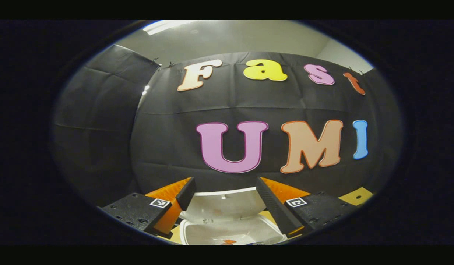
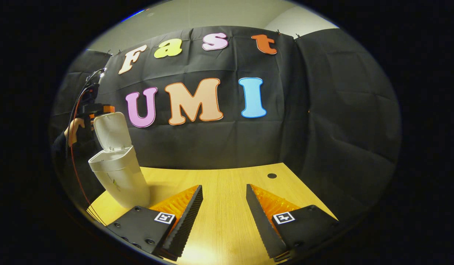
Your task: Press the lid of the desktop garbage bin to open it, pick up the crumpled paper on the desktop and throw it into the bin, then pick up the pop can on the desktop and drop it into the bin, and finally close the garbage bin lid.
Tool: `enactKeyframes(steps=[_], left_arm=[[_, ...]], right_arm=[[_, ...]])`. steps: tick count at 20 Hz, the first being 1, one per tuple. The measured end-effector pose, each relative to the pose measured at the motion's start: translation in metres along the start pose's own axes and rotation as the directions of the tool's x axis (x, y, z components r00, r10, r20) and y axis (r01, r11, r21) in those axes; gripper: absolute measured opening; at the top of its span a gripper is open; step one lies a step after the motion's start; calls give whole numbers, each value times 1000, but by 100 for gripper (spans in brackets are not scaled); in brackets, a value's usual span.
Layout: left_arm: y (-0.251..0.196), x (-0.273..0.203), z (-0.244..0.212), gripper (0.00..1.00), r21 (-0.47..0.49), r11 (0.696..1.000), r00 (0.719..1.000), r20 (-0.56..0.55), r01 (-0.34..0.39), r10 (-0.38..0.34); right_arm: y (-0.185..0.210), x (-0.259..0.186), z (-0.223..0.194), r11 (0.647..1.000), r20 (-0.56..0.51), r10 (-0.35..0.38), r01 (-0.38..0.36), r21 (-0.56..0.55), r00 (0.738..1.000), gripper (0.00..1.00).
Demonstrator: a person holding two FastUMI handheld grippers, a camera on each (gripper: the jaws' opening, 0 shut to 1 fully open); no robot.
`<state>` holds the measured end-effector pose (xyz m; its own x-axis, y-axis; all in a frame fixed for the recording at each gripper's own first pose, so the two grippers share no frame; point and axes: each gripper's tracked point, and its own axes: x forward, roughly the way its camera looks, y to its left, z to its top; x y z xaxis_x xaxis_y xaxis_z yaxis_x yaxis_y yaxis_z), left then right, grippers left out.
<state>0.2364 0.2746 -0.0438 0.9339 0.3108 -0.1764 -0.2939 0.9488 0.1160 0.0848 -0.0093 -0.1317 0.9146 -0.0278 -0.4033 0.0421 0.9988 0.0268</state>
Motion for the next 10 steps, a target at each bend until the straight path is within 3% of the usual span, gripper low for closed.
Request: enactKeyframes(steps=[6,10], left_arm=[[-18,-66,-41,95,-30,999,998,-47,31,-32],[-23,-91,-75,93,-2,1000,997,-78,14,-14]], right_arm=[[14,10,0,997,-12,67,-67,-36,998,82],[24,13,-9,991,-41,106,-109,-82,994,82]])
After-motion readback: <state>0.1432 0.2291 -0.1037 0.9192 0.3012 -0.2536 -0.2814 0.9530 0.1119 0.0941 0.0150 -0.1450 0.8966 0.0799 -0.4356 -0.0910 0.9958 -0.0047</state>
